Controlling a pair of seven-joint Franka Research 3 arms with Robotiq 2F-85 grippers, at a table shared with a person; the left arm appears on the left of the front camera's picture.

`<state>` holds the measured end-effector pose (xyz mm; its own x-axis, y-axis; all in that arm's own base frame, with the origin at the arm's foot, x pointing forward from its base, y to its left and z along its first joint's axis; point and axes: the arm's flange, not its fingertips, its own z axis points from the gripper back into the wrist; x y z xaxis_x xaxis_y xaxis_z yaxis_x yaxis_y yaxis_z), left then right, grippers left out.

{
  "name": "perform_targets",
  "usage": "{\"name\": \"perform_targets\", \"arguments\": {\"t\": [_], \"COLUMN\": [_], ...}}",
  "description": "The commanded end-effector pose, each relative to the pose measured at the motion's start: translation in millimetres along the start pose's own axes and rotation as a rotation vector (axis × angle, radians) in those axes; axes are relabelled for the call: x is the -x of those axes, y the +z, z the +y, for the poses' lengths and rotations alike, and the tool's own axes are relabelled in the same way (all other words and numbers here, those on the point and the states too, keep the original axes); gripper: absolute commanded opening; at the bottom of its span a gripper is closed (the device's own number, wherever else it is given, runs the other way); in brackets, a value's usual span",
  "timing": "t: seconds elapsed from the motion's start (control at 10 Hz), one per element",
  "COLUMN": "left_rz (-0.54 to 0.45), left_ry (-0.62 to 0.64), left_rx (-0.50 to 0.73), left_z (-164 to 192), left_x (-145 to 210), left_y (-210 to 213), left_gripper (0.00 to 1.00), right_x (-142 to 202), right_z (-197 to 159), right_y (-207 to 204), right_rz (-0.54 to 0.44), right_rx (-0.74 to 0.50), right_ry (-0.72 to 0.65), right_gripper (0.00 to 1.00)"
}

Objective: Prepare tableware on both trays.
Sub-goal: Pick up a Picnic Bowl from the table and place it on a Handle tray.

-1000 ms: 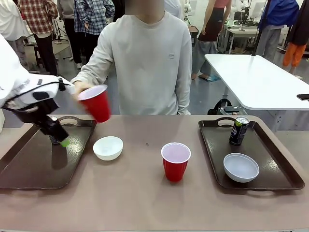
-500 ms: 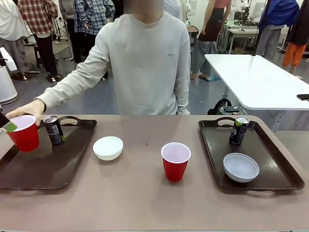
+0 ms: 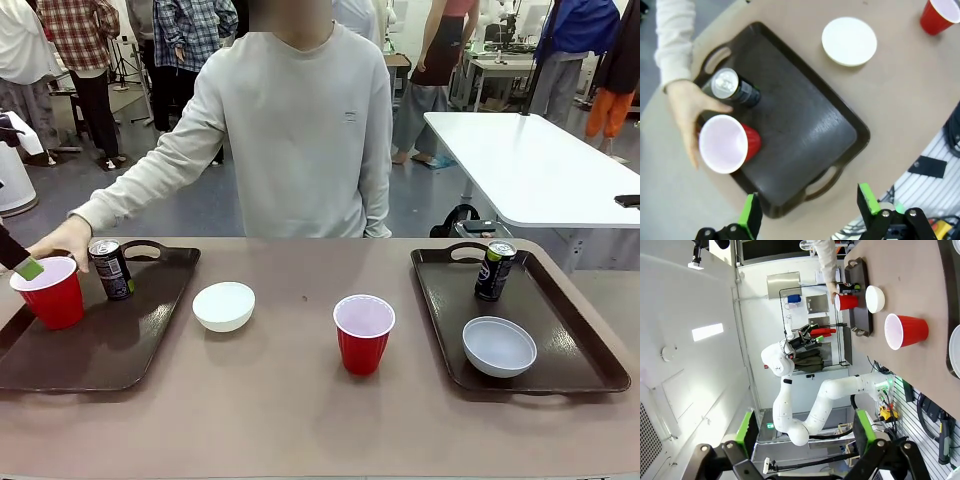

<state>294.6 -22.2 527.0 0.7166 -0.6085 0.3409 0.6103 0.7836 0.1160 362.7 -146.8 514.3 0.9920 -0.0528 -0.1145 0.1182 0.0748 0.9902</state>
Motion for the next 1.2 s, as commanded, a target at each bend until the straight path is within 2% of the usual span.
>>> {"name": "perform_targets", "arguments": {"t": [0.0,0.5,0.6,0.7,0.8,0.9,1.1], "left_rz": [0.007,-0.002,0.079,0.161,0.236,0.324,0.401], "left_ry": [-0.031,-0.012,0.009,0.147,0.231,0.204,0.233], "left_rx": [-0.01,-0.004,-0.002,-0.03,-0.072,-0.052,-0.075], "left_z": [-1.0,-1.1,-20.9,-42.0,-58.7,-78.5,-101.8], "left_x": [1.1,-0.3,-18.7,-51.2,-81.7,-107.4,-148.9], "left_y": [2.6,1.4,-9.3,-18.9,-31.2,-50.8,-78.6], "left_gripper": [1.0,1.0,1.0,1.0,1.0,1.0,1.0], "right_x": [-0.2,-0.2,-0.2,-0.2,-0.2,-0.2,-0.2], "right_z": [3.2,3.2,3.2,3.2,3.2,3.2,3.2], "right_y": [1.8,1.8,1.8,1.8,1.8,1.8,1.8], "right_rz": [0.008,0.008,0.008,0.008,0.008,0.008,0.008], "right_rx": [-0.01,-0.01,-0.01,-0.01,-0.01,-0.01,-0.01], "right_ry": [-0.019,-0.019,-0.019,-0.019,-0.019,-0.019,-0.019], "right_gripper": [1.0,1.0,1.0,1.0,1.0,1.0,1.0]}}
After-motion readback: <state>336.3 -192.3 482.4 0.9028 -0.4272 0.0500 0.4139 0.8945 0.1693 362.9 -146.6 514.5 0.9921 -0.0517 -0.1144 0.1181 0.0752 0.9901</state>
